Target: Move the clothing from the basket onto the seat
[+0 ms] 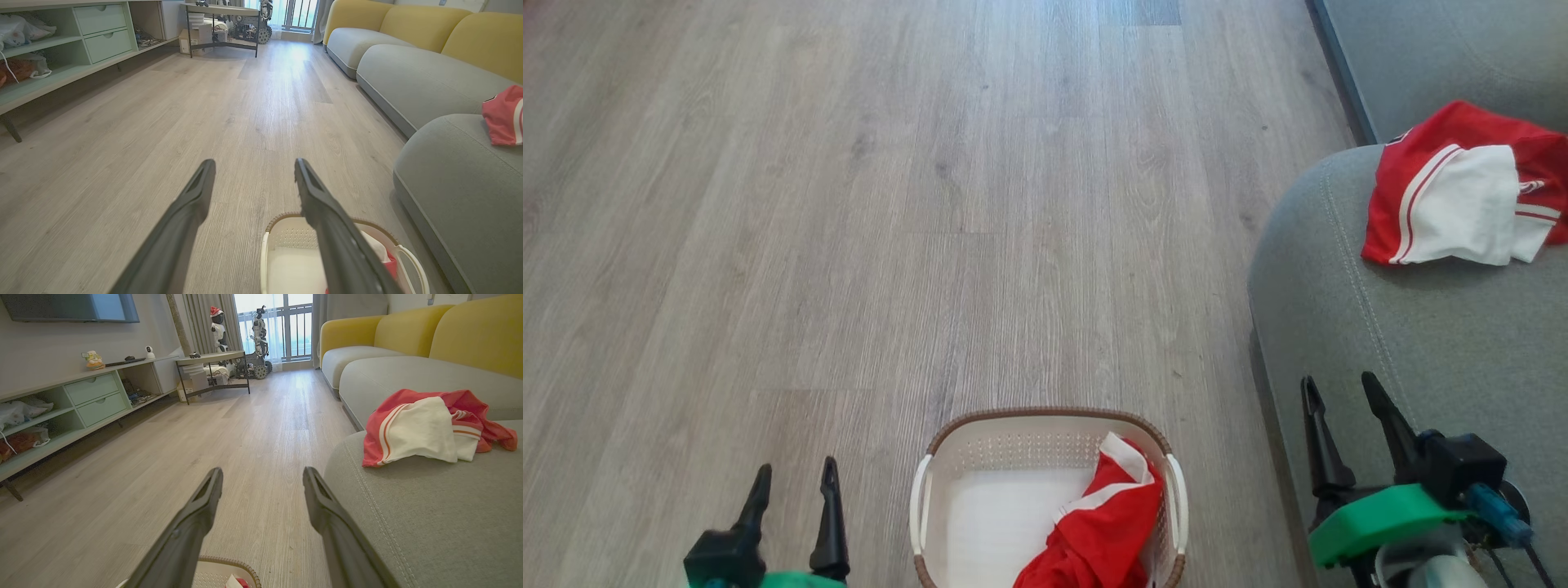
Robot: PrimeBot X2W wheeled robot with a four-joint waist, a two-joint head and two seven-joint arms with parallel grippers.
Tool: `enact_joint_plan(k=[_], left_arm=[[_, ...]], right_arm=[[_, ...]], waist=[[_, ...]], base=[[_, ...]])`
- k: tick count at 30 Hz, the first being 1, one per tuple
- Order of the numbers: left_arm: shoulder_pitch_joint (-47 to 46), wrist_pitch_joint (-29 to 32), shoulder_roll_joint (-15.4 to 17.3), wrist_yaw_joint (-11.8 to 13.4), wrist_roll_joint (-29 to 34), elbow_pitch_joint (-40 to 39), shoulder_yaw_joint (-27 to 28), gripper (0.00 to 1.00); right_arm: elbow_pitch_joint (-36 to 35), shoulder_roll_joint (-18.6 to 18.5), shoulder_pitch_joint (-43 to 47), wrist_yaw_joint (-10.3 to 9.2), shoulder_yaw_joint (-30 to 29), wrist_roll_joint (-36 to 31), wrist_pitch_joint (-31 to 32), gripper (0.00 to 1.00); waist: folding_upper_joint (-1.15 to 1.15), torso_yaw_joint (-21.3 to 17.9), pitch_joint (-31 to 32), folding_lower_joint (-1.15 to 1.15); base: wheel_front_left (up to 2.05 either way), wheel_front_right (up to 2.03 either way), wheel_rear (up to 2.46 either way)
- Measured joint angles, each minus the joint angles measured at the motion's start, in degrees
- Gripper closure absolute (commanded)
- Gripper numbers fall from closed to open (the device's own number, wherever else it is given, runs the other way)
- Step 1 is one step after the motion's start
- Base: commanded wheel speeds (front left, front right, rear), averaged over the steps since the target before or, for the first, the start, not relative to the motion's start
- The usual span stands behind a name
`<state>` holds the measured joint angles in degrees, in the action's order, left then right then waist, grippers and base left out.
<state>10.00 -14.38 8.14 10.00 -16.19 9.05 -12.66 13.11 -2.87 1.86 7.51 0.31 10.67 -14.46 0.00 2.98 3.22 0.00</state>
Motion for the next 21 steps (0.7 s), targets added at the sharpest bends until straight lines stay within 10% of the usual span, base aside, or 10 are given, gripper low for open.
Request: enact_joint_plan(k=[21], left_arm=[[0.0,0.0,-1.3,-1.5,1.9,0.4,2.0,0.0]], right_arm=[[0.0,0.0,0.0,0.0,-0.2,0.0,0.0,0.0]], waist=[[0.0,0.0,-0.9,0.0]], base=[[0.0,0.0,0.0]])
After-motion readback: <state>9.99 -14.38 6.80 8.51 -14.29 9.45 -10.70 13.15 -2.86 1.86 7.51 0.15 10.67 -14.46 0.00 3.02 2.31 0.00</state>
